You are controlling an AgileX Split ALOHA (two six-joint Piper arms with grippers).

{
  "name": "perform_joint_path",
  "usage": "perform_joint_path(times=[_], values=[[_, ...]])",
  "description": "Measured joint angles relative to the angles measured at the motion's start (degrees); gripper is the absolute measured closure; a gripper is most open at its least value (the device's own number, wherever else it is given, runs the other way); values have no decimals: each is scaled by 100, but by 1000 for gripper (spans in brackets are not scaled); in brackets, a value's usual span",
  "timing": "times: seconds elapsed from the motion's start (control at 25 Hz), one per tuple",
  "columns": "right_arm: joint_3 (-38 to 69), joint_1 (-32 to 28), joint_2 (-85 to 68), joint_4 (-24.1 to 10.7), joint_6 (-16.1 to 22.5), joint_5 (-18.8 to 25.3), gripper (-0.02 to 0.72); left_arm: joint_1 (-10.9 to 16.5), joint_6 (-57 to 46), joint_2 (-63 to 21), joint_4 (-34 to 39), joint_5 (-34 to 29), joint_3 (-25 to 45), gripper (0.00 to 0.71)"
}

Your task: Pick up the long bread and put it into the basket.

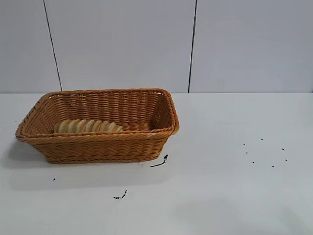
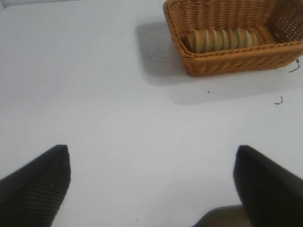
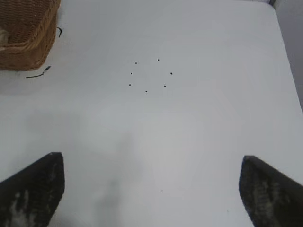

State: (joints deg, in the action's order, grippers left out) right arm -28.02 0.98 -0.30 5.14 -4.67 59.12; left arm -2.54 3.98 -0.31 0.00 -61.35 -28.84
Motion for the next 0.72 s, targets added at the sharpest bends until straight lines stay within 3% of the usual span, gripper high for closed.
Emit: perform_joint_path(times=[0.72], values=[[0, -70, 0, 17, 0, -5, 10, 0, 0, 0, 0, 0, 0, 14]])
